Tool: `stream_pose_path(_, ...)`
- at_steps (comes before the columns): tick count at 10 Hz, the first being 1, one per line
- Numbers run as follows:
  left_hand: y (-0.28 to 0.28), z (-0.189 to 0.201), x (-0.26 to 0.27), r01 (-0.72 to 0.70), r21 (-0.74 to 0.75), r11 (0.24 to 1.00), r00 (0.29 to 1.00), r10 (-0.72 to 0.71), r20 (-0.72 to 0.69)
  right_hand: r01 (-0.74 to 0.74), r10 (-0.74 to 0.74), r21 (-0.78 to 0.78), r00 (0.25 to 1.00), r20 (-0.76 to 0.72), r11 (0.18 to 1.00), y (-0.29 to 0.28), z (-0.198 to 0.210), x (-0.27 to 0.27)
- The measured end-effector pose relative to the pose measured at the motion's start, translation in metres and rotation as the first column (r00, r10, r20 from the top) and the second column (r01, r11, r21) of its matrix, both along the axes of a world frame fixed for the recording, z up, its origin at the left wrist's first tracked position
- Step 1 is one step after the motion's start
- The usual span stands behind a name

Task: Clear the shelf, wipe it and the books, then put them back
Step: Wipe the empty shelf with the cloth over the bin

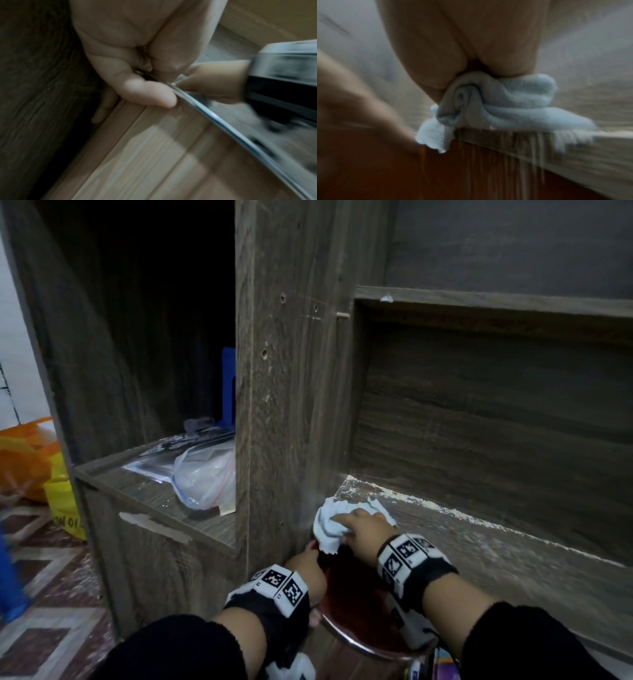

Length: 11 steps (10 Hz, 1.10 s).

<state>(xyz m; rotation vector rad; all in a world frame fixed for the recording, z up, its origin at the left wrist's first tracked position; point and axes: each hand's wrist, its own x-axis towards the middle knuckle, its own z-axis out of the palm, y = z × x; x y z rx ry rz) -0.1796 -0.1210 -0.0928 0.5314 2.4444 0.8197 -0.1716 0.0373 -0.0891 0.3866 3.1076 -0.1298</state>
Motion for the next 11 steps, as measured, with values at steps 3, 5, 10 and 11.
stream_pose_path(3, 0.003, -0.02, -0.01, 0.008, 0.067, 0.998, 0.998, -0.011, 0.054, -0.089, 0.04, -0.459, 0.992, -0.117, 0.884, 0.018, 0.033, 0.117)
stream_pose_path(5, 0.005, -0.006, 0.002, 0.022, 0.028, 0.999, 0.997, -0.024, 0.074, 0.471, -0.521, -0.263, 0.835, -0.174, 0.842, 0.11, 0.035, 0.114)
stream_pose_path(10, 0.016, -0.016, 0.006, 0.168, -0.18, 0.969, 0.961, -0.202, -0.19, 0.11, -0.173, -0.195, 0.922, -0.346, 0.975, 0.113, 0.073, 0.214)
stream_pose_path(11, 0.016, -0.013, 0.013, 0.197, -0.194, 0.961, 0.953, -0.234, -0.194, 0.543, -0.615, -0.29, 0.674, -0.408, 0.788, 0.185, 0.063, 0.284)
